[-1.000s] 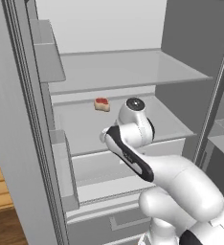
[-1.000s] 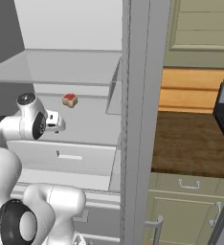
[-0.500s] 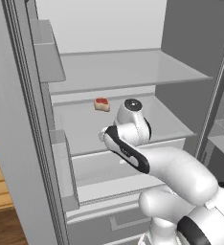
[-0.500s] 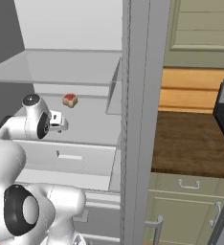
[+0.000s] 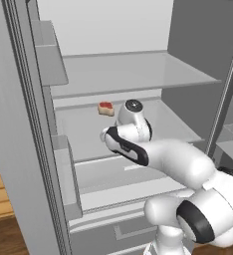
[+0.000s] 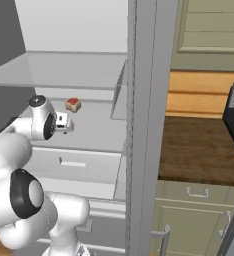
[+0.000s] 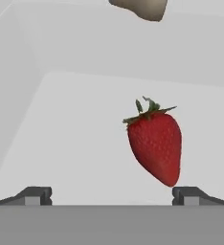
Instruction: Take the strawberry from the fridge and place it on top of the pancake, located on the dining counter.
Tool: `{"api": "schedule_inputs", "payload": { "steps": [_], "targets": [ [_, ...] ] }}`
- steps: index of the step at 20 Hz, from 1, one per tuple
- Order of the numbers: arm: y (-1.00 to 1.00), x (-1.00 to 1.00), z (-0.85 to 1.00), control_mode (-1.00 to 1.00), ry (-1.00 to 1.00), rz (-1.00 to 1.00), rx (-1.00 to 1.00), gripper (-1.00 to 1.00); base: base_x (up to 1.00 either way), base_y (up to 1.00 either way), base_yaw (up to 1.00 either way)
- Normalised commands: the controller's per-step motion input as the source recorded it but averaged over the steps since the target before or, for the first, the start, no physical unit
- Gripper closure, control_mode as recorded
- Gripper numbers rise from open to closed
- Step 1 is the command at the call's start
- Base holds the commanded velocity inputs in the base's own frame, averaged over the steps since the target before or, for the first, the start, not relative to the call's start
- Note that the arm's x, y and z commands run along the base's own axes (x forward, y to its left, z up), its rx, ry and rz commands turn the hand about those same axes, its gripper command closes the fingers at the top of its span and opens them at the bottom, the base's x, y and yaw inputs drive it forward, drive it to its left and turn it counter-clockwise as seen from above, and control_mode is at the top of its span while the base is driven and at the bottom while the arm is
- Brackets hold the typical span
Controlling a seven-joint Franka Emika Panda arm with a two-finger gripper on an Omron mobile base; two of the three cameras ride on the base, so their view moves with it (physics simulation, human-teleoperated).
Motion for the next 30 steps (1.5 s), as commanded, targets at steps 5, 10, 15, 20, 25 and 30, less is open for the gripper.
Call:
{"api": "schedule_inputs", "payload": {
  "steps": [5,10,15,20,25,30],
  "targets": [
    [0.08,0.37,-0.03,-1.00,0.00,-0.04,0.00,-1.00,0.00,0.00,0.00],
    [0.01,0.32,-0.11,-1.00,0.00,-0.02,0.00,-1.00,0.00,0.00,0.00],
    [0.04,0.26,-0.11,-1.00,0.00,-0.01,0.00,-1.00,0.00,0.00,0.00],
    [0.04,0.27,-0.06,-1.00,0.00,-0.01,0.00,-1.00,0.00,0.00,0.00],
    [0.01,0.28,-0.11,-1.00,0.00,-0.02,0.00,-1.00,0.00,0.00,0.00],
    [0.00,0.17,-0.13,-1.00,0.00,-0.05,0.00,-1.00,0.00,0.00,0.00]
  ]
}}
